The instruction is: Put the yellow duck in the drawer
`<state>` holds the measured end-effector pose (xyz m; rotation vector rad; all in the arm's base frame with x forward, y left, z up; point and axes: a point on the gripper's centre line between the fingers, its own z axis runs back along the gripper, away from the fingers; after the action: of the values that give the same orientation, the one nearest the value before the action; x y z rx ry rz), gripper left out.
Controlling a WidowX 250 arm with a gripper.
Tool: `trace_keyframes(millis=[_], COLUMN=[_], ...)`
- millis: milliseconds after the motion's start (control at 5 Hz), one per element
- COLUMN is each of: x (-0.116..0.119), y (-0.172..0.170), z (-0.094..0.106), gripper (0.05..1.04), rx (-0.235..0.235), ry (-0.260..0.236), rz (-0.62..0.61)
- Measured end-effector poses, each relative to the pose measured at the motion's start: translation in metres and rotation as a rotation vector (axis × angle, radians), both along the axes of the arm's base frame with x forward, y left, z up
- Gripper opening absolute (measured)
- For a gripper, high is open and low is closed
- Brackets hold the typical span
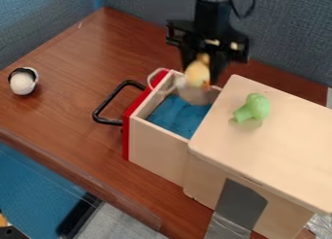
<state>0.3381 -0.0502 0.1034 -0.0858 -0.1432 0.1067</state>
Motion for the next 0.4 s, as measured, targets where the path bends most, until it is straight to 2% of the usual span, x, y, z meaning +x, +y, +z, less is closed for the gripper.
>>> trace_keyframes(millis=[400], x=[-0.0105], y=[-0.0095], z=[-0.0081], gripper=[0.449], rx=[0.023], ry=[0.003], rz=[-0.018])
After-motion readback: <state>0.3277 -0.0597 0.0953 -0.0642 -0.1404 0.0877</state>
